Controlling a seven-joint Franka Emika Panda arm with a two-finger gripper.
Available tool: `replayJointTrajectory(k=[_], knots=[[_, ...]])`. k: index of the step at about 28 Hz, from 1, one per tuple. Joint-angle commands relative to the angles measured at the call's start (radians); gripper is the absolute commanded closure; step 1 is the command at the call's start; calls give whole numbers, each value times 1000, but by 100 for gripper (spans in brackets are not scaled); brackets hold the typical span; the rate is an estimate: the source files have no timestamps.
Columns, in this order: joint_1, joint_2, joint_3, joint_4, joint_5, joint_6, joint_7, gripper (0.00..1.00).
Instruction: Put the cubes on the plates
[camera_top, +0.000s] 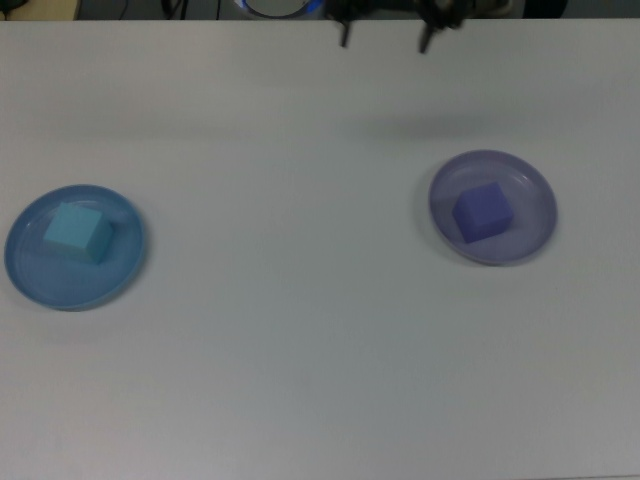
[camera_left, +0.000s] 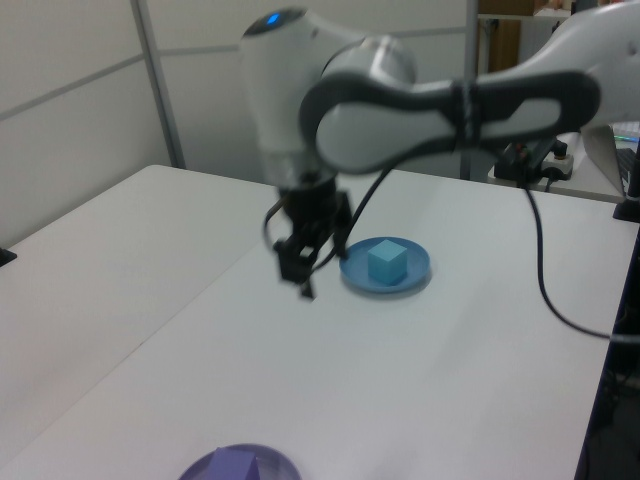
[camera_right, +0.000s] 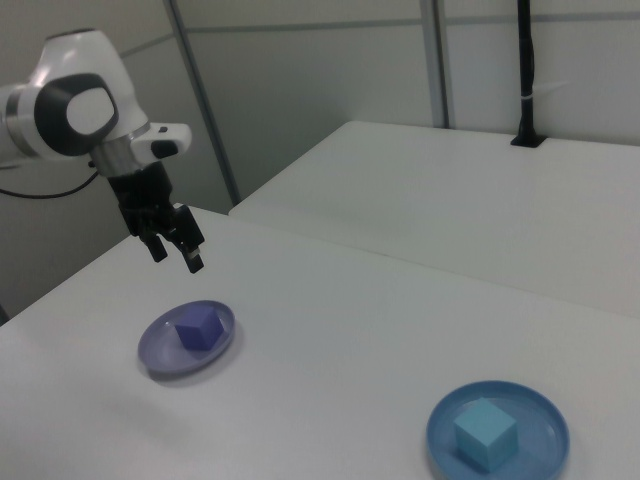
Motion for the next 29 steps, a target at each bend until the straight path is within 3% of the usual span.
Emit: replayJointTrajectory(k=[1,7,12,18,23,29], knots=[[-104,-79,-3,-17,24,-66,-75,0],[-227,-94,-3,-44,26,-63,-194,0],[-261,-102,-3,-55,26,-33,-211,0],[-321,-91,-8,-49,82,-2,-253,0],[-321,-77,-8,-46,111,10,-270,0],[-323,-70,-8,-46,111,10,-270,0]])
